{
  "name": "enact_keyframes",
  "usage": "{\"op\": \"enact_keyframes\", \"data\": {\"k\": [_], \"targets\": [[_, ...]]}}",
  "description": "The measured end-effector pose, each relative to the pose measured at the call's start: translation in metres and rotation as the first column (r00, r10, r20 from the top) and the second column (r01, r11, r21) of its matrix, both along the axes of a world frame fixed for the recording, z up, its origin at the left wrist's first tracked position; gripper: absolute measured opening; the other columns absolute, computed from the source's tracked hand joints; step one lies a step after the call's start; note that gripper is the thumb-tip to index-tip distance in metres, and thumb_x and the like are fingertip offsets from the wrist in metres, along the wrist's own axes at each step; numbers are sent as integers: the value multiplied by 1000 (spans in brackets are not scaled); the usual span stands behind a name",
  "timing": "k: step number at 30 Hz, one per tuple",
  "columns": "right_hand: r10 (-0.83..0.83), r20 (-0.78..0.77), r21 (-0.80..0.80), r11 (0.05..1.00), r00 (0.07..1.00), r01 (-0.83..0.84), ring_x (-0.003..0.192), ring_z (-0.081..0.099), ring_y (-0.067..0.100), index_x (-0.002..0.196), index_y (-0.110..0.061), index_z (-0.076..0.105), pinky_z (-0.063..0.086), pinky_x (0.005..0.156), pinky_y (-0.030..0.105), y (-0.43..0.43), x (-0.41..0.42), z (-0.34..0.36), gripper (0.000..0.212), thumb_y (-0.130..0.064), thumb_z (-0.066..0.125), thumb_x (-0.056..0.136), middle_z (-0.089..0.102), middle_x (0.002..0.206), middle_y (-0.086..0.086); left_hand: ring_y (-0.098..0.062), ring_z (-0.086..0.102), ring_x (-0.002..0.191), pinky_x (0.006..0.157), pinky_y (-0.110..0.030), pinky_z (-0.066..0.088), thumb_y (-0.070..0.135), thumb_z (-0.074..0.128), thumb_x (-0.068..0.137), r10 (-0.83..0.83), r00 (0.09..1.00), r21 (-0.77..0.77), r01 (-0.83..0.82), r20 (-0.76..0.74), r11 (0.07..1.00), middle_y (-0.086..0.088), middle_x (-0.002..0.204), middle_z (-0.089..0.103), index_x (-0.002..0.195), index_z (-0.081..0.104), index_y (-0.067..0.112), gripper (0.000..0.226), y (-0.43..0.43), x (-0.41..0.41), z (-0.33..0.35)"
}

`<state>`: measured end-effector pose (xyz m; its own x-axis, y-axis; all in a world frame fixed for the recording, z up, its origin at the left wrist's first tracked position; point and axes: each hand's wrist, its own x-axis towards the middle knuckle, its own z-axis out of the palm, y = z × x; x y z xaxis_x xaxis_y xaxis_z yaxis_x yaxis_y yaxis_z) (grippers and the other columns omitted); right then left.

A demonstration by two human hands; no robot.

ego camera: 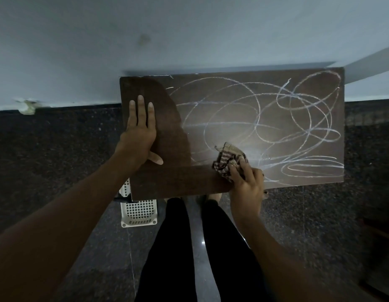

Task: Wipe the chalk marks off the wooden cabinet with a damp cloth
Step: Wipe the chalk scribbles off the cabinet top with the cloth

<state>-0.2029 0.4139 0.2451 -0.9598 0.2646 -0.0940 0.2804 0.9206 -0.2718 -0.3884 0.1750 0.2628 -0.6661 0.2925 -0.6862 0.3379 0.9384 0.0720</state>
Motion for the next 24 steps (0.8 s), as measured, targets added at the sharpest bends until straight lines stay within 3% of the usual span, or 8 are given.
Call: {"op": "enact_keyframes", "data": {"k": [3,7,11,12,16,20,24], "targets": [[-39,-54,-36,999,998,37,103,49,35,111,-9,74,52,80,45,-30,-4,-2,48,5,68,66,63,131,16,-45,-26,149,110,-61,38,60,86,52,-2,1000,2,2,-8,1000,-26,159,-34,154,-22,-1,161,1,0,1],[138,-98,-163,975,986,-153,109,50,31,110,-10,74,42,88,36,-83,-13,-4,31,-8,58,84,64,132,13,-47,-25,148,109,-63,38,57,87,52,-4,1000,2,4,3,1000,-28,159,-33,155,-21,-3,161,2,0,2],[276,-97,-217,932,956,-291,99,58,32,106,-8,74,52,86,39,-112,-7,-1,29,-7,53,86,66,127,13,-46,-17,151,106,-52,47,21,82,83,-29,992,-27,26,-121,999,-27,161,-28,156,-17,-2,126,4,5,0],[297,-100,-226,923,950,-312,96,59,32,104,-8,74,53,85,40,-110,-5,-2,28,-8,52,87,66,126,12,-46,-17,151,106,-51,47,21,81,84,-37,990,-36,33,-134,999,-27,162,-27,156,-17,-2,124,3,5,-1],[377,-135,-232,887,917,-399,90,55,28,105,-13,75,54,77,39,-79,1,-12,26,-7,56,89,67,124,8,-45,-22,150,113,-56,37,59,85,60,-15,1000,-22,15,-16,1000,-27,161,-30,156,-19,-2,154,2,2,3],[303,-113,-231,918,946,-322,101,52,29,110,-17,75,54,82,38,-42,-17,-10,34,-8,55,83,65,127,7,-45,-22,150,121,-54,20,63,84,56,-7,1000,-3,7,-12,1000,-29,160,-30,155,-21,-3,158,2,0,4],[143,-27,-202,969,989,-145,102,43,28,113,-16,72,56,78,39,-34,-66,1,64,12,70,55,63,123,9,-48,-21,150,124,-50,7,65,84,54,-30,999,2,30,-42,1000,-32,159,-28,154,-20,-5,161,8,0,3]]}}
